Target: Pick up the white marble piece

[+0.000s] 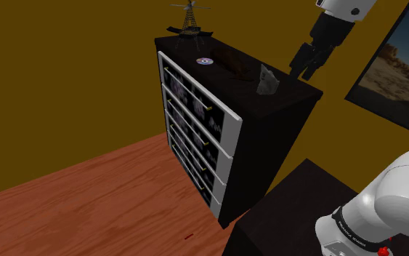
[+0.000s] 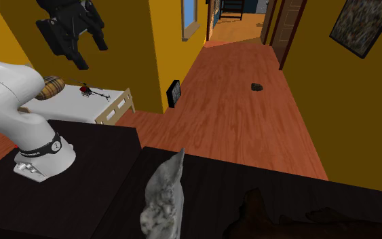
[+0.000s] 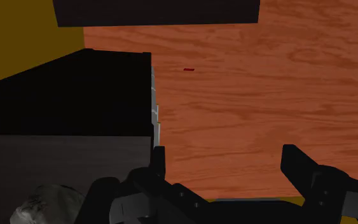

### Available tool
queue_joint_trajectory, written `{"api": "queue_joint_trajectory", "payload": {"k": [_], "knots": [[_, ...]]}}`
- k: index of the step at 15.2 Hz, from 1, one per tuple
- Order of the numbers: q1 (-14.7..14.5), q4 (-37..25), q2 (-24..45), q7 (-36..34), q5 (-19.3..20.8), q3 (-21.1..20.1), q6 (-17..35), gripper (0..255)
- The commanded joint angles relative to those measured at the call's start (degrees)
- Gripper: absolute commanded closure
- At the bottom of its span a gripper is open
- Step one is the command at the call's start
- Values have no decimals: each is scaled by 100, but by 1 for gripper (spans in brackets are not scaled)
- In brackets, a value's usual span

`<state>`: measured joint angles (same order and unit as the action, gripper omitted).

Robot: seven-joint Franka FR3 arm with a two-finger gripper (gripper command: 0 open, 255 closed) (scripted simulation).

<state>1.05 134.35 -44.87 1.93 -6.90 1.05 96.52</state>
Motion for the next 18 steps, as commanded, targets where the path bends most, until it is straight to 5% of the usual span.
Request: {"api": "queue_joint_trajectory", "payload": {"k": [1,11,18], "knots": [[0,0,0,0,0,0,0,0],[-162,218,801,2658,764,1316,1393,0],[-528,-315,1948,4570,757,2282,2314,0]]}}
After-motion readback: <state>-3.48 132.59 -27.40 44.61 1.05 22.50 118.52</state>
